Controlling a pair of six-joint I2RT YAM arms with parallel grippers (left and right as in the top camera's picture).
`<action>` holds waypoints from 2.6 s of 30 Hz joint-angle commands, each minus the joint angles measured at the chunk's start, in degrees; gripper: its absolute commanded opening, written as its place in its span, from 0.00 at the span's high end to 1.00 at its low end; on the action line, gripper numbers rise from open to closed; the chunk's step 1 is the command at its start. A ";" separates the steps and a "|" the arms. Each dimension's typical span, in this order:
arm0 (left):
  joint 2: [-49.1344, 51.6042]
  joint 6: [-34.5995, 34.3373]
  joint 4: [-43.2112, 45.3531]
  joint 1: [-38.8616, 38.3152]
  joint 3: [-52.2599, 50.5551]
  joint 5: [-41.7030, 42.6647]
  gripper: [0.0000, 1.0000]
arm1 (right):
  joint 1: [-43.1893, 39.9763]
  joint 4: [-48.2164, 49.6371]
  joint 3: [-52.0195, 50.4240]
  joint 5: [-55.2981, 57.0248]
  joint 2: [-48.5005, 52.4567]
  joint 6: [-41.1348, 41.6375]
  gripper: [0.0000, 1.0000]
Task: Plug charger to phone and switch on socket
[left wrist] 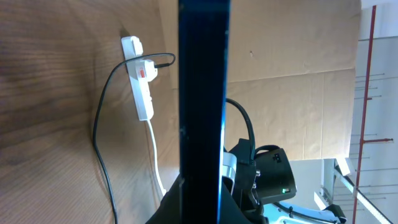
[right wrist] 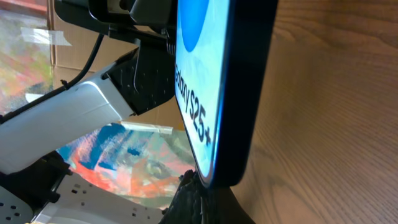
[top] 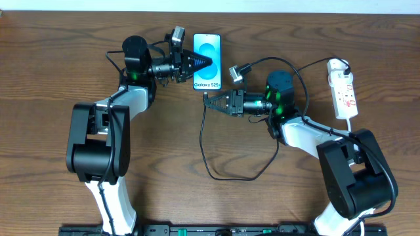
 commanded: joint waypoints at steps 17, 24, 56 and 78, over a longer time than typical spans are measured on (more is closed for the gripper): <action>-0.59 1.18 0.81 0.20 1.09 0.81 0.93 | -0.50 0.02 0.37 -0.68 0.00 -1.14 0.99; -0.59 1.62 0.81 0.20 1.09 0.83 0.93 | -0.57 0.02 0.37 -1.92 0.00 -1.36 0.99; -0.59 1.99 0.79 0.20 1.09 0.74 0.92 | -0.98 1.01 0.37 -1.79 0.00 -1.36 0.99; -0.59 1.99 0.76 0.20 1.09 0.59 0.93 | 0.20 0.85 0.37 1.16 0.00 -2.21 0.99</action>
